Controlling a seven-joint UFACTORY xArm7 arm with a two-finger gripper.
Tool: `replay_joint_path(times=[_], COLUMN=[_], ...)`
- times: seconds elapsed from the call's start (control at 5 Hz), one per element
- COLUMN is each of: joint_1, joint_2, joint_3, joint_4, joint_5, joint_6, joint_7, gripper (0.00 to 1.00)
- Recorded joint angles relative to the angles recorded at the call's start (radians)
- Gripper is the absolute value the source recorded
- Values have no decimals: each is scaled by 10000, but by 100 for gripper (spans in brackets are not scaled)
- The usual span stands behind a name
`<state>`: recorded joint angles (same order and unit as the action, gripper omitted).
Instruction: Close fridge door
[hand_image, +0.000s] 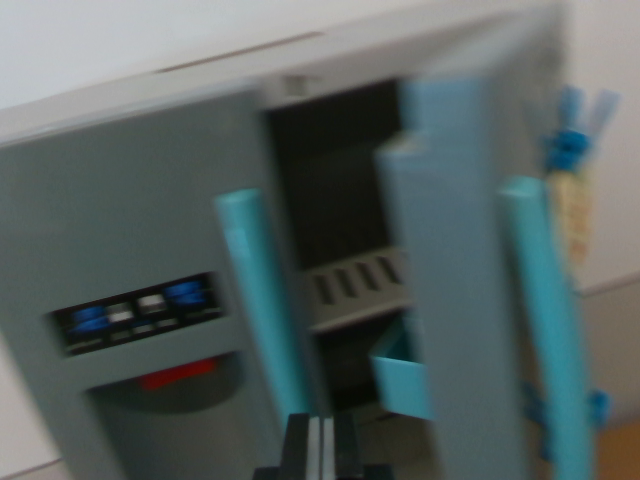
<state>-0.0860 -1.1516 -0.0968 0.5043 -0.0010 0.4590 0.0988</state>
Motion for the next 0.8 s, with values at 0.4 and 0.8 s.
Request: replay_joint_path(times=[0.4,0.8], joint_1=[0,0], joint_2=[151,427], joint_3=[-750,-1370], joint_4=[0,4], joint_5=[0,0], joint_6=[0,-1], joint_7=[0,0], gripper=[100,100])
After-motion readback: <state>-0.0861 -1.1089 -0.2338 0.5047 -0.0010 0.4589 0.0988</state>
